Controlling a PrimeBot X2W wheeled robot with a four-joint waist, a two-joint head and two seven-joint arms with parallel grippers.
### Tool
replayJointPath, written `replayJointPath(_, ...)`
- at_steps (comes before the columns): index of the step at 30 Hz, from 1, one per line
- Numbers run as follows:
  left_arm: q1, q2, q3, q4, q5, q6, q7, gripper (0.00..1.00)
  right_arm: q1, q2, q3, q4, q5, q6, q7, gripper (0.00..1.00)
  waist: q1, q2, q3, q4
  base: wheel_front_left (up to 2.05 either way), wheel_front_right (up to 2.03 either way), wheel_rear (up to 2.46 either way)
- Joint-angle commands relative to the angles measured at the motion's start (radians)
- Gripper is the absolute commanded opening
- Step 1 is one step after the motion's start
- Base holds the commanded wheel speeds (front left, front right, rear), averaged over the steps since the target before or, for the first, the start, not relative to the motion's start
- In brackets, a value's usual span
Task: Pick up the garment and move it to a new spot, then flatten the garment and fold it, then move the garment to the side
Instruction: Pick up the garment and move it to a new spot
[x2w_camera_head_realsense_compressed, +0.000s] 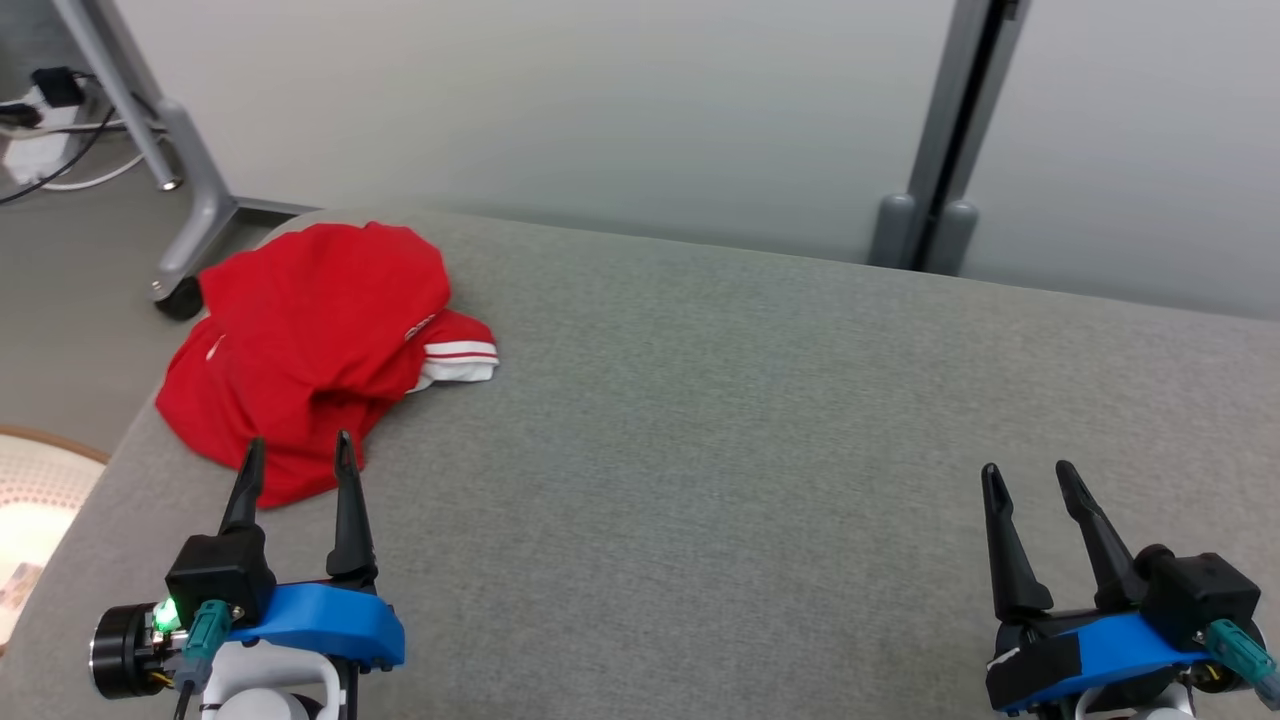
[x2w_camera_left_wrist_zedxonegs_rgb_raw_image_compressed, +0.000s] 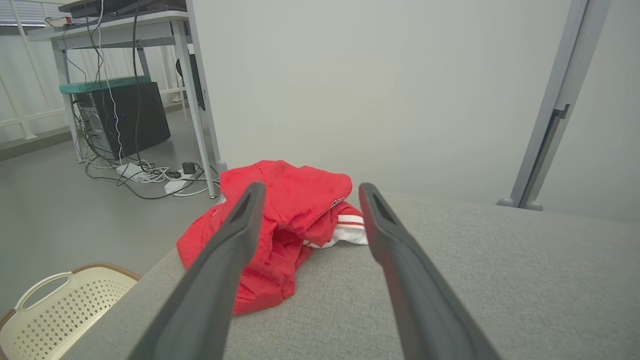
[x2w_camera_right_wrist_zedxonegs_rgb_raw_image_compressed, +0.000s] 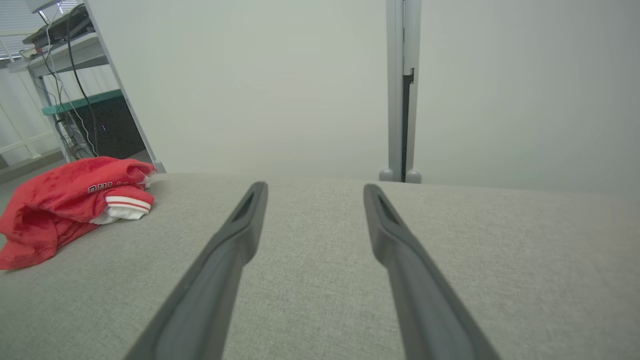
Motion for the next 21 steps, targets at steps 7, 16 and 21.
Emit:
replayJointPath(7, -0.006, 0.010, 0.004, -0.003, -0.010, 0.008, -0.006, 1.00, 0.007, -0.006, 0.002, -0.006, -0.003, 0.002, 0.004, 1.00, 0.0000, 0.0000, 0.013, 0.090, 0.00, 0.00, 0.00)
replayJointPath(16, 0.012, 0.021, 0.015, -0.013, -0.021, 0.019, -0.008, 1.00, -0.002, -0.006, 0.010, -0.007, -0.006, 0.002, 0.007, 1.00, 0.0000, 0.0000, 0.021, 0.189, 0.00, 0.00, 0.00)
replayJointPath(21, 0.017, 0.025, 0.020, -0.020, -0.031, 0.023, -0.009, 1.00, -0.006, -0.006, 0.014, -0.006, -0.006, 0.002, 0.008, 1.00, 0.0000, 0.0000, 0.023, 0.225, 0.00, 0.00, 0.00)
